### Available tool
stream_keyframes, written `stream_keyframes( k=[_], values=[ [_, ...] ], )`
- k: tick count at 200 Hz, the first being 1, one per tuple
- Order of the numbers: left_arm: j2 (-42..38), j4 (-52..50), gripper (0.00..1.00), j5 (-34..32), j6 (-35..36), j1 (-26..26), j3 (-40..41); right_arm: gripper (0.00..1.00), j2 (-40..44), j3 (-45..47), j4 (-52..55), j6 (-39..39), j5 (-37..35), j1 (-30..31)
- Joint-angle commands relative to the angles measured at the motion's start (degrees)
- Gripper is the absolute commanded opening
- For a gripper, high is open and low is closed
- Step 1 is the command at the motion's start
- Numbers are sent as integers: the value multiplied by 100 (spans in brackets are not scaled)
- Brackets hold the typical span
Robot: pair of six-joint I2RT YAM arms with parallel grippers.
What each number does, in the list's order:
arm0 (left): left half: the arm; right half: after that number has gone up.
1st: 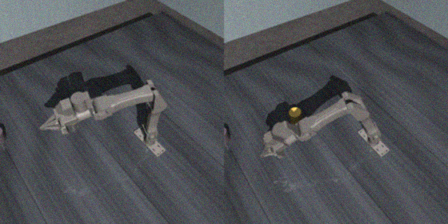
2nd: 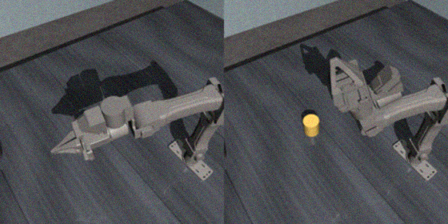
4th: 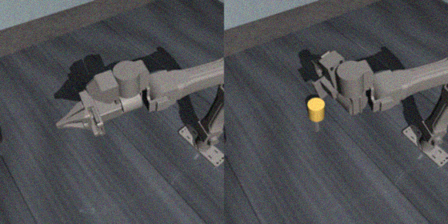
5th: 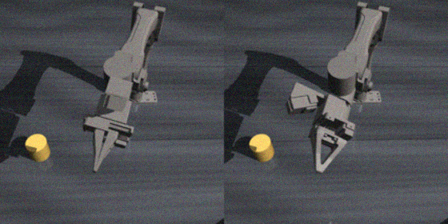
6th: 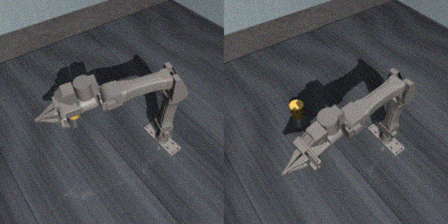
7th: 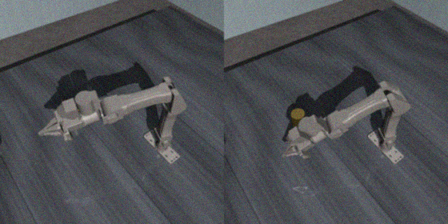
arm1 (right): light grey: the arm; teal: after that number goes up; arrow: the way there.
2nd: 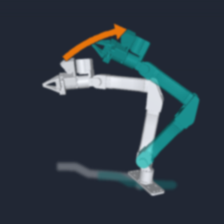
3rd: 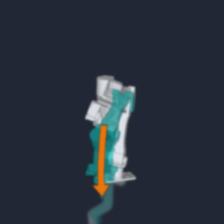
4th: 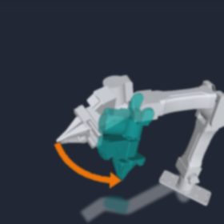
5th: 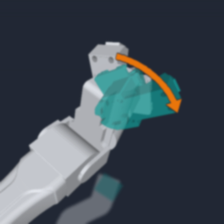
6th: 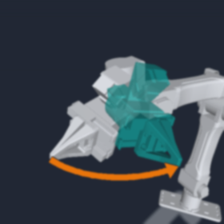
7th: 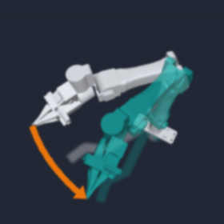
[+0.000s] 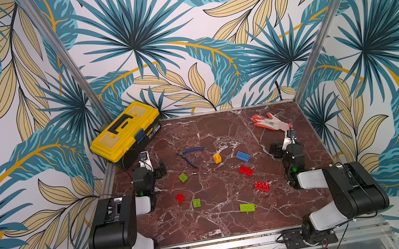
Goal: Assemble a carrot with lego
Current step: Pick up the lego brick from the center of the board.
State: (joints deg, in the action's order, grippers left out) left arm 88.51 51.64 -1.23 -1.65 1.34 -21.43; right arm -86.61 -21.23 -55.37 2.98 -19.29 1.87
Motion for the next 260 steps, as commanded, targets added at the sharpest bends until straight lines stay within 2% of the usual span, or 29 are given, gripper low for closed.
stream_keyframes(
  k=[1,197,214,225,244,260],
  values=[
    [31,121,100,18,70,30,-54,100,-18,54,17,6,-72,-11],
    [30,126,99,12,42,49,-54,100,114,79,47,-25,-64,3],
    [-313,-113,99,-163,19,26,-72,99,735,18,682,-5,-190,14],
    [-831,-648,99,-605,-36,-15,-138,100,1209,-114,1312,-35,-162,22],
    [-1788,-1359,99,-930,-267,-95,-249,100,2047,-358,2410,-24,-72,125],
    [-2590,-3223,99,-1185,-925,-109,-893,100,2701,-825,3942,401,115,195]
  ],
)
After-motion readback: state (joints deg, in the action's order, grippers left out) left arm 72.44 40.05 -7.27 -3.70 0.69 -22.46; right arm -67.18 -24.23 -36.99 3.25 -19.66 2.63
